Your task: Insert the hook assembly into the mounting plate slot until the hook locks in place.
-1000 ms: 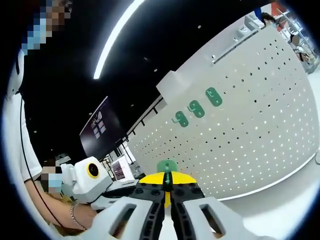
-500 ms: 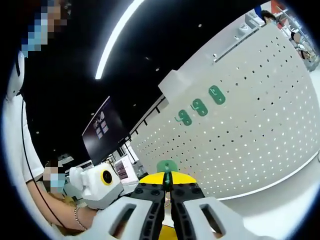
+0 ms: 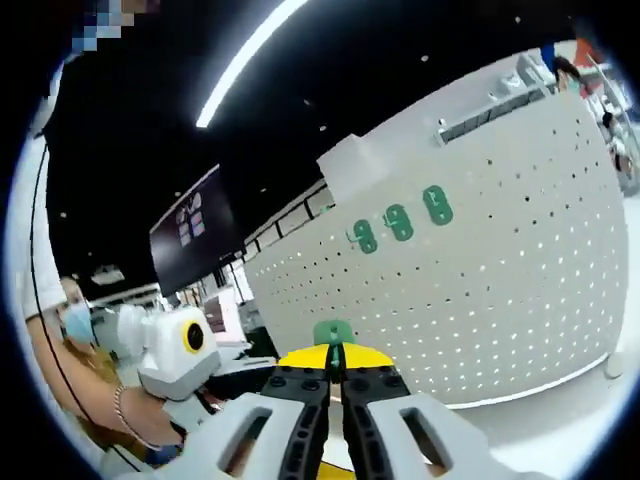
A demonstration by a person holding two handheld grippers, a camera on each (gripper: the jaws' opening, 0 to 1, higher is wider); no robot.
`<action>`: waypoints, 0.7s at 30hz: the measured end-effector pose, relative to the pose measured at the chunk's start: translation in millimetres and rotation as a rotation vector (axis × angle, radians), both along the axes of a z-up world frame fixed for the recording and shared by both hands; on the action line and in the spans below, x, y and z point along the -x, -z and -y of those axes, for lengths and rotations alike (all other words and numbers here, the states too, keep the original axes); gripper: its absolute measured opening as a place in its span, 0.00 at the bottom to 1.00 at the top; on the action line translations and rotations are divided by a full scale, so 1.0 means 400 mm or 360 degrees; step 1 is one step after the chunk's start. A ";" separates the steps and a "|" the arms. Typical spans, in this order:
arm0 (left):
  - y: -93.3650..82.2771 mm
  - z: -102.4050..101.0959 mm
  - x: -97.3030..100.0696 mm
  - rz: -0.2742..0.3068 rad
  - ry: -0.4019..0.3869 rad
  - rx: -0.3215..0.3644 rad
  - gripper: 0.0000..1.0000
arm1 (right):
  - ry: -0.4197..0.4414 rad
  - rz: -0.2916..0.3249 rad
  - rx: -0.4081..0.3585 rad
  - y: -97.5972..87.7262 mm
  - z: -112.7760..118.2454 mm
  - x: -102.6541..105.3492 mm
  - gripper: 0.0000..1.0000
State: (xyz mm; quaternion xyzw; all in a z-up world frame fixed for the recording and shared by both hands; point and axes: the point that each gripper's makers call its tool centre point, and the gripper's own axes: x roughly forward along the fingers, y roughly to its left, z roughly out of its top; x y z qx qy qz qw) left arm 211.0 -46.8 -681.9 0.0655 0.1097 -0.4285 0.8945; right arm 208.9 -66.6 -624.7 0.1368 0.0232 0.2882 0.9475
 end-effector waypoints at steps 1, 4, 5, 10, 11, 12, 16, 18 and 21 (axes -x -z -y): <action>0.001 0.000 0.000 0.0000 0.0000 -0.0001 0.91 | 0.0041 0.0022 0.0103 0.004 0.008 -0.003 0.00; 0.002 -0.001 -0.001 0.0004 -0.0010 -0.0007 0.90 | 0.0059 0.0040 0.0184 0.007 0.008 -0.002 0.00; 0.002 -0.002 -0.001 0.0000 -0.0012 -0.0001 0.90 | 0.0068 0.0039 0.0190 0.007 0.008 -0.002 0.00; -0.001 -0.004 -0.003 0.0006 -0.0020 0.0005 0.89 | 0.0083 0.0032 0.0185 0.007 0.016 -0.006 0.00; 0.000 -0.006 -0.004 0.0005 -0.0024 0.0005 0.89 | 0.0083 0.0032 0.0179 0.003 0.019 -0.010 0.00; 0.000 -0.008 -0.004 0.0008 -0.0029 0.0002 0.89 | 0.0086 0.0029 0.0170 -0.001 0.021 -0.014 0.00; 0.004 -0.015 -0.001 -0.0004 -0.0034 0.0012 0.88 | 0.0129 0.0035 0.0169 -0.014 0.044 -0.037 0.00; 0.008 -0.020 0.002 -0.0006 -0.0035 0.0010 0.88 | 0.0150 0.0039 0.0163 -0.023 0.055 -0.050 0.00; 0.005 -0.033 0.004 -0.0008 -0.0052 0.0026 0.88 | 0.0187 0.0050 0.0150 -0.037 0.073 -0.068 0.00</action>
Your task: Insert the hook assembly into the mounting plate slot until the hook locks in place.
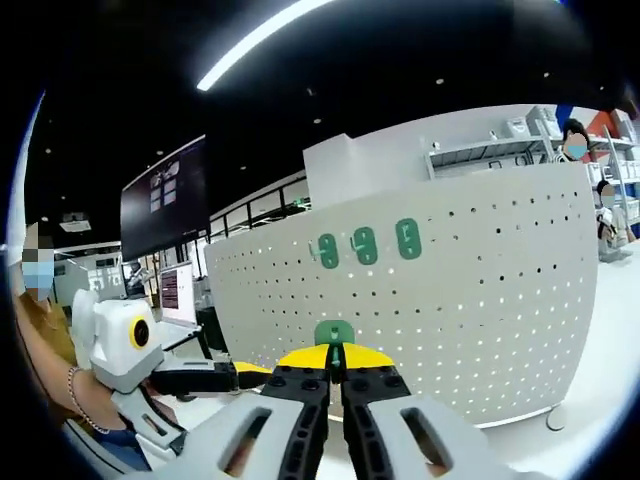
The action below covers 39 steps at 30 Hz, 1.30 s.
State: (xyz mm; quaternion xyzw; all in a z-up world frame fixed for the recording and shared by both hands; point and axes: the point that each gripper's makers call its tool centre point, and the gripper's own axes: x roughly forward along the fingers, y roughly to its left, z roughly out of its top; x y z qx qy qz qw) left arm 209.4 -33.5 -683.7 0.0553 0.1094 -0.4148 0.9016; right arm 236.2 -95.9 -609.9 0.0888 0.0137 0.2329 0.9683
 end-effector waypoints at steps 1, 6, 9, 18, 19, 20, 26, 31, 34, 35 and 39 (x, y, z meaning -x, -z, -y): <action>0.001 -0.003 0.000 -0.0002 -0.0004 -0.0001 0.87 | 0.0019 0.0007 0.0009 -0.005 0.008 -0.009 0.00; 0.002 -0.028 0.001 -0.0025 -0.0045 0.0036 0.86 | 0.0065 0.0029 0.0003 -0.033 0.042 -0.043 0.00; 0.008 -0.044 0.001 -0.0040 -0.0077 0.0049 0.85 | 0.0084 0.0049 0.0022 -0.048 0.054 -0.058 0.00; 0.011 -0.073 0.011 -0.0023 -0.0117 0.0051 0.84 | 0.0127 0.0083 0.0072 -0.071 0.089 -0.095 0.00; 0.010 -0.075 0.012 -0.0019 -0.0120 0.0047 0.84 | 0.0133 0.0086 0.0075 -0.074 0.093 -0.100 0.00; 0.010 -0.079 0.013 -0.0017 -0.0123 0.0048 0.84 | 0.0140 0.0087 0.0079 -0.075 0.097 -0.103 0.00; 0.011 -0.098 0.016 -0.0018 -0.0149 0.0049 0.85 | 0.0188 0.0116 0.0097 -0.096 0.128 -0.133 0.00; 0.013 -0.114 0.021 -0.0018 -0.0172 0.0049 0.85 | 0.0218 0.0144 0.0124 -0.113 0.149 -0.154 0.00; 0.014 -0.122 0.024 -0.0017 -0.0182 0.0046 0.85 | 0.0238 0.0161 0.0128 -0.125 0.164 -0.167 0.00; 0.013 -0.125 0.026 -0.0015 -0.0186 0.0046 0.85 | 0.0243 0.0167 0.0131 -0.128 0.168 -0.170 0.00; 0.011 -0.136 0.031 -0.0008 -0.0196 0.0054 0.85 | 0.0256 0.0197 0.0156 -0.144 0.180 -0.189 0.00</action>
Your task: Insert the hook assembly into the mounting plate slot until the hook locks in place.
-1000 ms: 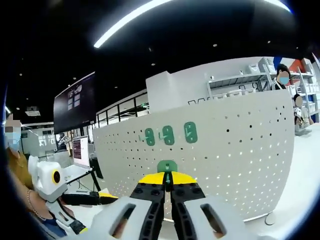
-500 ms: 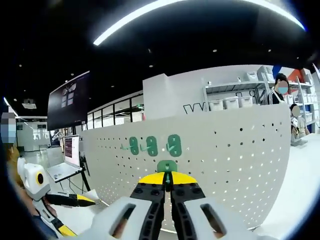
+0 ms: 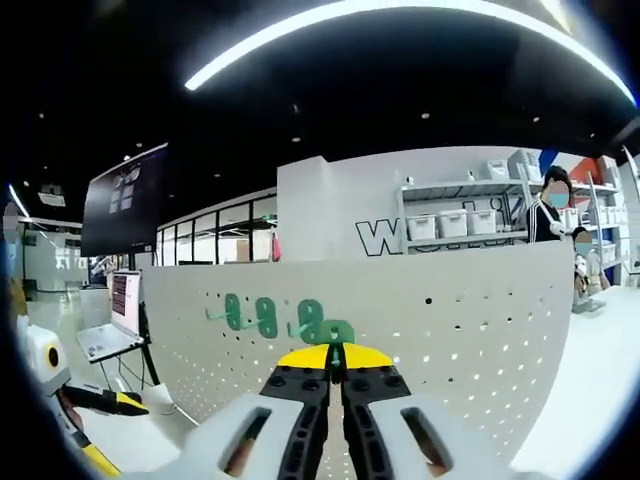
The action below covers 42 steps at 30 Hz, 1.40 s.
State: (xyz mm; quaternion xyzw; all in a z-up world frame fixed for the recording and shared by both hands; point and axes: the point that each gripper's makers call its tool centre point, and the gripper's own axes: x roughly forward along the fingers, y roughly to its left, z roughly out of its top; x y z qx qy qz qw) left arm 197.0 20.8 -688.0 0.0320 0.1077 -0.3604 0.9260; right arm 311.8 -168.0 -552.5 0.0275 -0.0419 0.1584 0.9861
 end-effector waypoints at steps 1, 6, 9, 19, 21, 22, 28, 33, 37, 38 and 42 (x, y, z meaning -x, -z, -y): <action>0.001 -0.003 0.002 -0.0001 -0.0004 -0.0004 0.85 | 0.0006 0.0010 -0.0005 -0.006 0.004 -0.005 0.00; 0.004 -0.016 0.007 -0.0005 -0.0026 -0.0004 0.85 | 0.0024 0.0037 0.0029 -0.015 0.012 -0.022 0.00; 0.008 -0.024 0.012 -0.0007 -0.0029 -0.0009 0.84 | 0.0043 0.0050 0.0041 -0.023 0.019 -0.036 0.00; 0.019 -0.046 0.019 -0.0021 -0.0058 -0.0018 0.84 | 0.0059 0.0087 0.0045 -0.039 0.023 -0.073 0.00; 0.020 -0.049 0.019 -0.0025 -0.0063 -0.0017 0.84 | 0.0062 0.0087 0.0046 -0.040 0.026 -0.081 0.00; 0.019 -0.050 0.019 -0.0023 -0.0067 -0.0017 0.84 | 0.0065 0.0088 0.0045 -0.040 0.027 -0.084 0.00; 0.022 -0.056 0.020 -0.0033 -0.0077 -0.0020 0.83 | 0.0052 0.0083 0.0044 -0.036 0.018 -0.095 0.00; 0.024 -0.058 0.021 -0.0033 -0.0072 -0.0031 0.83 | 0.0052 0.0075 0.0035 -0.029 0.019 -0.101 0.00; 0.026 -0.060 0.019 -0.0040 -0.0070 -0.0040 0.82 | 0.0055 0.0070 0.0033 -0.023 0.021 -0.110 0.00; 0.025 -0.061 0.019 -0.0038 -0.0070 -0.0042 0.82 | 0.0051 0.0070 0.0027 -0.022 0.020 -0.111 0.00; 0.024 -0.064 0.017 -0.0038 -0.0066 -0.0054 0.82 | 0.0053 0.0073 0.0026 -0.020 0.016 -0.115 0.00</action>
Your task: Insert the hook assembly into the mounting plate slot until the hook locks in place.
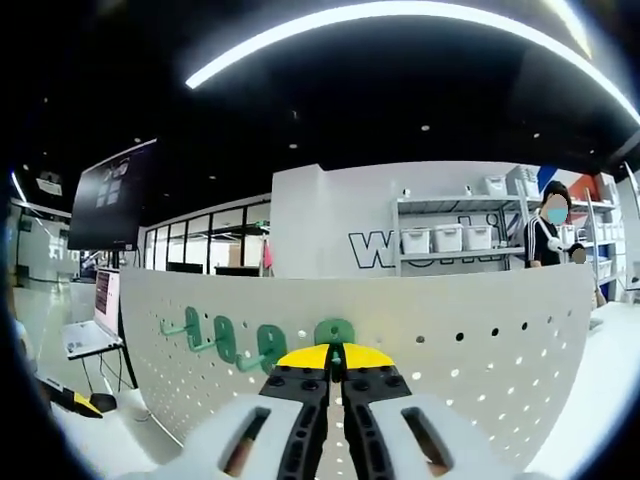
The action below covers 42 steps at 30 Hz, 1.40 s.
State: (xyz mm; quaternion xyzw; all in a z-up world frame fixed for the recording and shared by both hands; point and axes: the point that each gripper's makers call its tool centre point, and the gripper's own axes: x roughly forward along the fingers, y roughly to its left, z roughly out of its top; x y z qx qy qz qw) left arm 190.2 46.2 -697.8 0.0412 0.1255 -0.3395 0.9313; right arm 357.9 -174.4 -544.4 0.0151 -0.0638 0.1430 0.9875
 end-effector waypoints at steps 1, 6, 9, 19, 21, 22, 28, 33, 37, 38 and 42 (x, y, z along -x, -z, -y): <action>0.001 -0.002 -0.001 0.0001 0.0000 -0.0001 0.82 | 0.0001 0.0001 0.0007 0.001 -0.001 0.000 0.00; 0.005 -0.007 0.000 -0.0006 -0.0005 -0.0005 0.81 | 0.0019 -0.0008 0.0016 0.013 -0.008 0.004 0.00; 0.004 -0.006 0.003 -0.0006 -0.0002 -0.0009 0.81 | 0.0046 0.0004 0.0025 0.013 -0.006 0.007 0.00; 0.006 0.000 0.006 -0.0005 0.0012 -0.0011 0.80 | 0.0062 0.0008 -0.0003 0.001 0.014 0.001 0.00; 0.005 0.001 0.007 -0.0002 0.0015 -0.0009 0.80 | 0.0065 0.0008 -0.0015 0.001 0.011 0.001 0.00; 0.005 0.001 0.008 -0.0002 0.0016 -0.0012 0.79 | 0.0068 0.0010 -0.0010 0.002 0.009 0.001 0.00; 0.010 -0.010 0.010 -0.0011 0.0000 -0.0012 0.79 | 0.0104 -0.0004 -0.0048 0.009 0.008 0.000 0.00; 0.013 -0.010 0.012 -0.0018 -0.0002 -0.0007 0.79 | 0.0143 0.0005 -0.0065 0.013 0.008 -0.003 0.01; 0.017 -0.005 0.013 -0.0024 0.0006 -0.0013 0.78 | 0.0201 -0.0019 -0.0081 0.012 0.006 -0.008 0.01; 0.017 -0.003 0.013 -0.0024 0.0008 -0.0012 0.78 | 0.0216 -0.0021 -0.0092 0.013 0.007 -0.010 0.01; 0.021 0.004 0.015 -0.0030 0.0021 -0.0016 0.78 | 0.0299 -0.0044 -0.0131 0.015 0.007 -0.013 0.01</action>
